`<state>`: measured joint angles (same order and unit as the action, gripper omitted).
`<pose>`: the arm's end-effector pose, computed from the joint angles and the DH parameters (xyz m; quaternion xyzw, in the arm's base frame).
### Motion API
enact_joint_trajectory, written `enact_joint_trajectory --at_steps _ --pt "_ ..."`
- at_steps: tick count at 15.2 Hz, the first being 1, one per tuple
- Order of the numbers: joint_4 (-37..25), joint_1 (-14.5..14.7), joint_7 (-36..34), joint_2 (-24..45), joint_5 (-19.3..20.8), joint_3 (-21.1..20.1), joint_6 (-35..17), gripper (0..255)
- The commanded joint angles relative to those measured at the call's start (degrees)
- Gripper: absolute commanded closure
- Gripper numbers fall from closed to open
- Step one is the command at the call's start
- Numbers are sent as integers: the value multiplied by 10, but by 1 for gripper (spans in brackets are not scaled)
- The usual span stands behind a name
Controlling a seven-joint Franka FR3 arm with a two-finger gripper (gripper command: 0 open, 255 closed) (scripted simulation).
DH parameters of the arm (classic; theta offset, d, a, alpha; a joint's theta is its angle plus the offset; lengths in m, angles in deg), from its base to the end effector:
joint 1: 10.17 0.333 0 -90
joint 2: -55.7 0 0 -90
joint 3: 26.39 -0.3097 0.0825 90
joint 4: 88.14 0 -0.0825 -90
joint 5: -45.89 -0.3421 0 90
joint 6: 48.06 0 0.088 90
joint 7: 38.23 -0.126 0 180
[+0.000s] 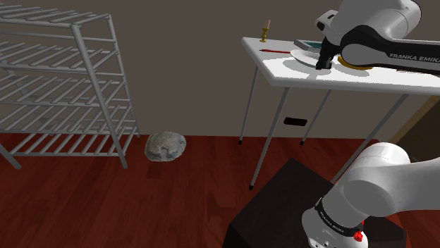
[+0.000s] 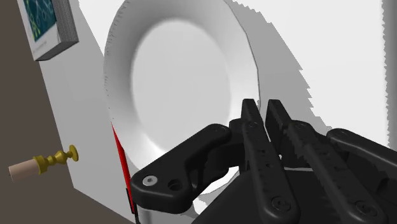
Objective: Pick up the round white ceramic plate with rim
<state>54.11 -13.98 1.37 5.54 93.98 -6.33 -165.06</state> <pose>0.2531 -0.2057 0.5786 0.9044 0.2657 0.0444 0.3310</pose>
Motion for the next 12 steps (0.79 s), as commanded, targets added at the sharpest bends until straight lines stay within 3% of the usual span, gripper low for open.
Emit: enact_joint_trajectory --at_steps 1,5,12 --pt "1 0 0 0 0 0 0 255" --pt "-1 0 0 2 -1 1 0 255" --pt "-56 9 25 12 -23 -12 40 255"
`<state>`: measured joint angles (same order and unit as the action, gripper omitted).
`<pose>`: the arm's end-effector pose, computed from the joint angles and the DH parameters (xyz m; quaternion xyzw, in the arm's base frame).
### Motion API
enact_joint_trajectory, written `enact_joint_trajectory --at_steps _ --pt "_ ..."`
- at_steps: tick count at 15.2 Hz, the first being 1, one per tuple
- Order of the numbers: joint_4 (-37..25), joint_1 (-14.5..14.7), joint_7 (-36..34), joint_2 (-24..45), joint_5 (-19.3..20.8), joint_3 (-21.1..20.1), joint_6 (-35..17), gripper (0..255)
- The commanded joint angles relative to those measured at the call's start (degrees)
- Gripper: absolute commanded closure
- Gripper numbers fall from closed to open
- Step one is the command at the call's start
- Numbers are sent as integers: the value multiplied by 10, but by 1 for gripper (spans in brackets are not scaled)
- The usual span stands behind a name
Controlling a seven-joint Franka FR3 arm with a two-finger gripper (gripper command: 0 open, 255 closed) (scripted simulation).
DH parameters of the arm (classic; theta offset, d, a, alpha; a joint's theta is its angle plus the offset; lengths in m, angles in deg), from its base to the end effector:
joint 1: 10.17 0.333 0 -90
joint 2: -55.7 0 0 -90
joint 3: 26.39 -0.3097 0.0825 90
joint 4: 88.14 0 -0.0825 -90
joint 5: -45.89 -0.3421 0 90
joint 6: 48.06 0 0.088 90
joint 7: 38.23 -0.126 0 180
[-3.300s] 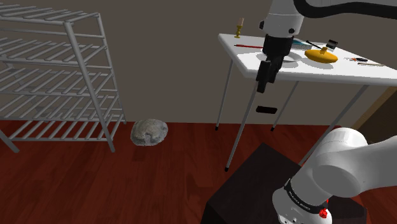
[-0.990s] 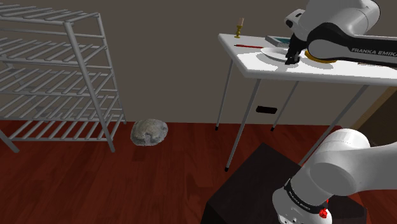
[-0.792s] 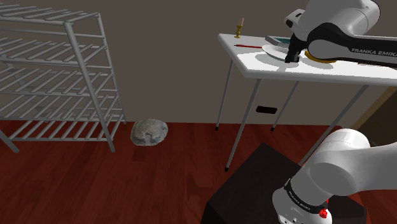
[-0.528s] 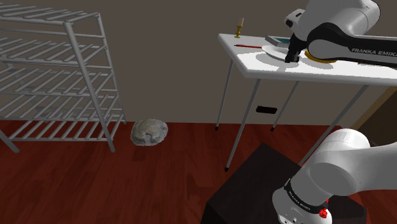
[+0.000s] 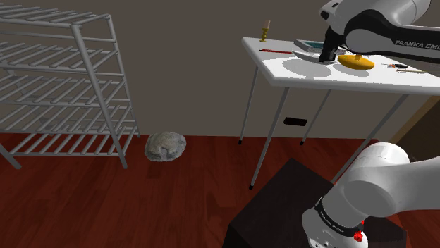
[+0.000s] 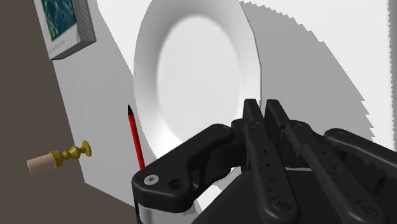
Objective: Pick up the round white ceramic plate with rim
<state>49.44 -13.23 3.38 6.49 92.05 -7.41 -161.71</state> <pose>0.2538 -0.2056 0.6067 0.9045 0.2655 0.0441 0.3307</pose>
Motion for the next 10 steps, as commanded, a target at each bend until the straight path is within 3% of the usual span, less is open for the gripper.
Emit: enact_joint_trajectory --at_steps 1,10 --pt "-18 2 8 4 -6 -3 12 255" --pt "-79 10 32 21 -25 -13 51 255"
